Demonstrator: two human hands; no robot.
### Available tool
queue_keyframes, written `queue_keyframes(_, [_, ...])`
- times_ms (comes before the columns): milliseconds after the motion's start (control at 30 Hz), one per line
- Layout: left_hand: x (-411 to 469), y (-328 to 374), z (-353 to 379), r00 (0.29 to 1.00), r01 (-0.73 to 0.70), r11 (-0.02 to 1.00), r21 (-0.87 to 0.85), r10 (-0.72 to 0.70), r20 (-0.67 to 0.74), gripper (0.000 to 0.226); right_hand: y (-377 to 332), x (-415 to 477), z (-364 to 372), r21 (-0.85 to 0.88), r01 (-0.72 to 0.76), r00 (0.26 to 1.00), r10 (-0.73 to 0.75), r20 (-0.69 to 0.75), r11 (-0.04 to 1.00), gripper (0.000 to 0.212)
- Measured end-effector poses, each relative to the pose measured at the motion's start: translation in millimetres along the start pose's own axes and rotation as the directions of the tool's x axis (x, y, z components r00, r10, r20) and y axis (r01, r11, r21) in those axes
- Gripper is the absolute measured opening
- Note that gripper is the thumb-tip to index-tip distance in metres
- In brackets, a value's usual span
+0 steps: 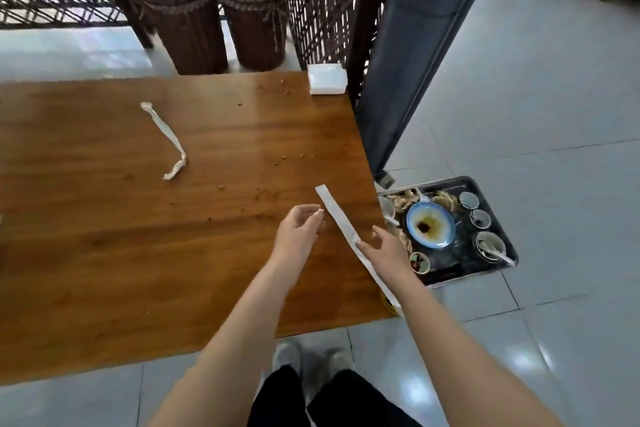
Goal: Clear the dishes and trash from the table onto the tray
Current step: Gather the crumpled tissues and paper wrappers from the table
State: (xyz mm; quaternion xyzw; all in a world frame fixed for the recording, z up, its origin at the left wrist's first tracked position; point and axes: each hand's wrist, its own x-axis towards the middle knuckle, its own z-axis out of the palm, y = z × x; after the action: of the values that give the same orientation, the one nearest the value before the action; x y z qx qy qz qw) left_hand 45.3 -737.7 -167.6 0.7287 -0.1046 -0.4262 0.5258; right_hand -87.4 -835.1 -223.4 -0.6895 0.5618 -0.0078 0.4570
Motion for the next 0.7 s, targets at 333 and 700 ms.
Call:
queue_keyframes(333, [21,-32,2,0.994,0.102,0.993,0.064,-0.100,-0.034,0.013,35,11,36,-0.189,-0.034,0.991,0.008,-0.137,0.981,0.061])
queue_keyframes(700, [24,-48,5,0.987,0.149,0.987,0.064,-0.145,-0.072,0.012,46,17,40,-0.231,-0.015,0.975,-0.037,-0.221,0.973,0.016])
